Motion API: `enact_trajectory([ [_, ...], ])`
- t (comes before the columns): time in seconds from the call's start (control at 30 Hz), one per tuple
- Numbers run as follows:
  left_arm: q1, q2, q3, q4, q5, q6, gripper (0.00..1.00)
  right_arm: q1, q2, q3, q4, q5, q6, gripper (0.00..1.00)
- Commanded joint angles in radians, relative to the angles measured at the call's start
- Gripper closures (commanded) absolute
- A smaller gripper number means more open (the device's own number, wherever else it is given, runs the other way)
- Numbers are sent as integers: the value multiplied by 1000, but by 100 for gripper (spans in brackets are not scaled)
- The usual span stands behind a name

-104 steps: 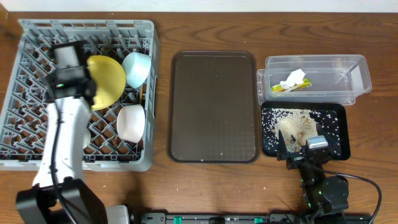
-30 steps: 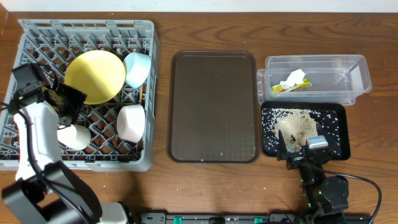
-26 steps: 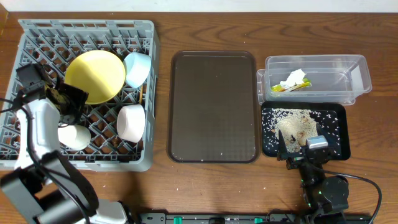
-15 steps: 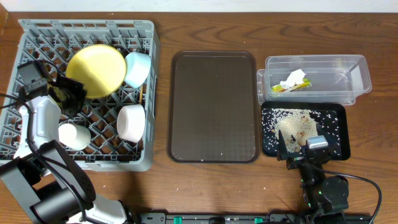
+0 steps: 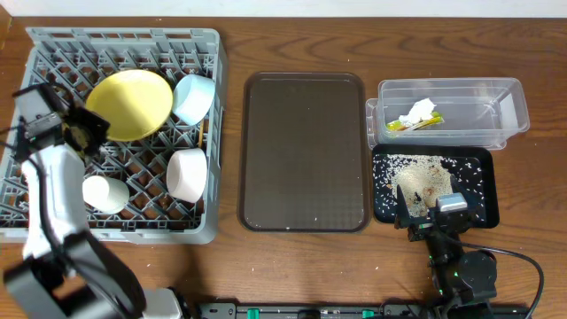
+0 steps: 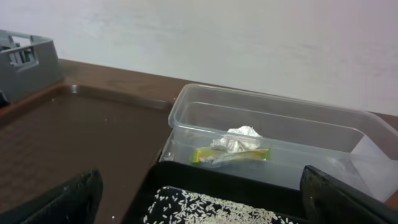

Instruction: Sort waste into correct bins and load items into the dishwasher

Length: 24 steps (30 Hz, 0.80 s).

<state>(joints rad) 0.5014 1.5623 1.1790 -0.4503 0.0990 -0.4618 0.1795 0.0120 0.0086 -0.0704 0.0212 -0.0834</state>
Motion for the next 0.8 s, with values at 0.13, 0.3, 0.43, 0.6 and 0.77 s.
enact_trajectory([
  [0.13,2,-109,-1,18,-251,242,92,-10,-5,-3,-1,-3,11,1],
  [0.3,2,-96,-1,-11,-214,248,92,-10,-5,-3,-1,-3,11,1],
  [0.43,1,-66,-1,-87,49,-1,53,-10,-5,-3,-1,-3,11,1],
  [0.6,-2,6,-2,-136,122,-194,50,-10,-5,-3,-1,-3,11,1],
  [0.77,-2,78,-2,-106,158,-244,50,-10,-5,-3,-1,-3,11,1],
])
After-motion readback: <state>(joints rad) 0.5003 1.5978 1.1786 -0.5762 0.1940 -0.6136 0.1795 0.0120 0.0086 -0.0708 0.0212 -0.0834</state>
